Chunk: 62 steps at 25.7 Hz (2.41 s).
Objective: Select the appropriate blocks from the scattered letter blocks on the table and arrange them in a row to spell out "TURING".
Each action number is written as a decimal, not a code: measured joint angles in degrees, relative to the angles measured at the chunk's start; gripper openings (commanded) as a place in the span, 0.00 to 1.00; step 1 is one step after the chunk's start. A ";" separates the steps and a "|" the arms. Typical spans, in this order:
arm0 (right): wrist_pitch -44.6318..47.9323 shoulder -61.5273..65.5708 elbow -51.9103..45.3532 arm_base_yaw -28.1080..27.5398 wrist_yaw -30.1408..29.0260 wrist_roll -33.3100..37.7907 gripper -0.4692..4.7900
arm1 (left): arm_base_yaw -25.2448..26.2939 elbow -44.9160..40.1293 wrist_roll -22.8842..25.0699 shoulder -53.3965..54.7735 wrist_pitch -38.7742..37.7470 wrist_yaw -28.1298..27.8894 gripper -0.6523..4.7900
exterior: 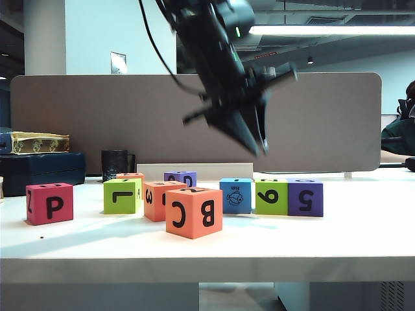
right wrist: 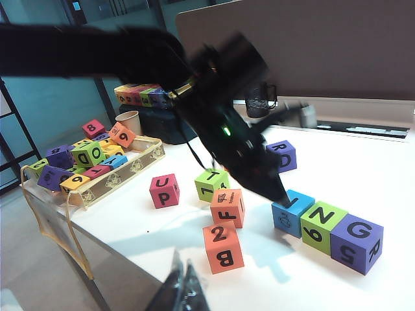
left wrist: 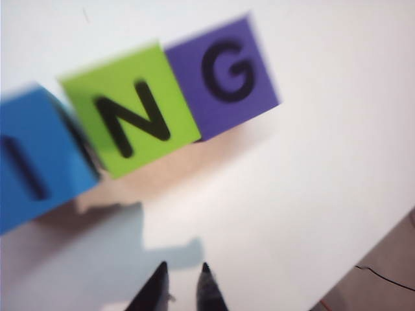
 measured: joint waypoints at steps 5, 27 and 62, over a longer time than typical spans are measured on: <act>0.00 0.00 0.00 0.00 0.00 0.00 0.09 | 2.89 0.09 6.86 -3.96 -6.36 -9.46 0.25; 0.00 0.00 0.00 0.00 0.00 0.02 0.09 | 9.16 -0.20 32.94 3.08 -13.55 -15.12 0.77; 0.00 0.00 0.00 0.00 2.16 0.00 0.09 | 10.64 -0.26 32.83 -1.46 -1.09 -31.41 0.51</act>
